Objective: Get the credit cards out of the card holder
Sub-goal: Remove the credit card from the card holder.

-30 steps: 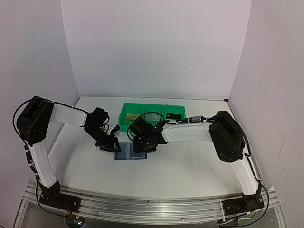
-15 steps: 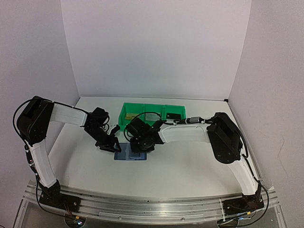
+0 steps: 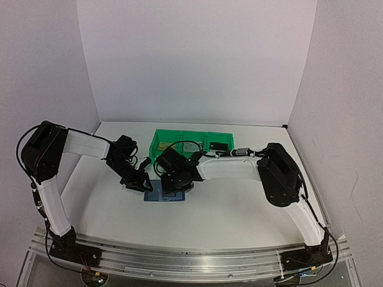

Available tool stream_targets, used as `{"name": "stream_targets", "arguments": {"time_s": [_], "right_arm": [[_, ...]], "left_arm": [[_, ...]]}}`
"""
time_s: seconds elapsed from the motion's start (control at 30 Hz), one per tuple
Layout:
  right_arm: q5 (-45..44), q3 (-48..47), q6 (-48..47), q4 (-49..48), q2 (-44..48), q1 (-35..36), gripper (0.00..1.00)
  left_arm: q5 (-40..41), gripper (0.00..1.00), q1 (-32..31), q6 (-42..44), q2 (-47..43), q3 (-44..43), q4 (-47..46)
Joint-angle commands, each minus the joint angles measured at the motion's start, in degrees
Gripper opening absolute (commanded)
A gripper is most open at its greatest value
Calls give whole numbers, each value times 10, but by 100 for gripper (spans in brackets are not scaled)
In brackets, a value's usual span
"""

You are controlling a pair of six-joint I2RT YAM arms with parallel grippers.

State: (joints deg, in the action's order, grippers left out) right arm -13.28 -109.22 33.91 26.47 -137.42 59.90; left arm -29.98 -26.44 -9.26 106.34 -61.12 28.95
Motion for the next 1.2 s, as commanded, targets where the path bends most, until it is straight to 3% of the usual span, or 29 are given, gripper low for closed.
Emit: {"name": "stream_targets", "arguments": {"time_s": [0.0, 0.33, 0.8, 1.03, 1.17], "right_arm": [[23, -23, -17, -12, -18, 13, 45], [-39, -32, -56, 5, -22, 25, 55], [-137, -101, -146, 73, -58, 49, 55], [-153, -100, -164, 92, -68, 51, 42], [-139, -103, -162, 97, -73, 51, 41]], "left_arm": [[12, 45, -1, 4, 20, -3, 6], [11, 45, -1, 4, 23, -6, 7], [12, 46, -1, 4, 23, -6, 6], [11, 46, -1, 5, 22, -5, 6], [10, 47, -1, 6, 20, -4, 5]]}}
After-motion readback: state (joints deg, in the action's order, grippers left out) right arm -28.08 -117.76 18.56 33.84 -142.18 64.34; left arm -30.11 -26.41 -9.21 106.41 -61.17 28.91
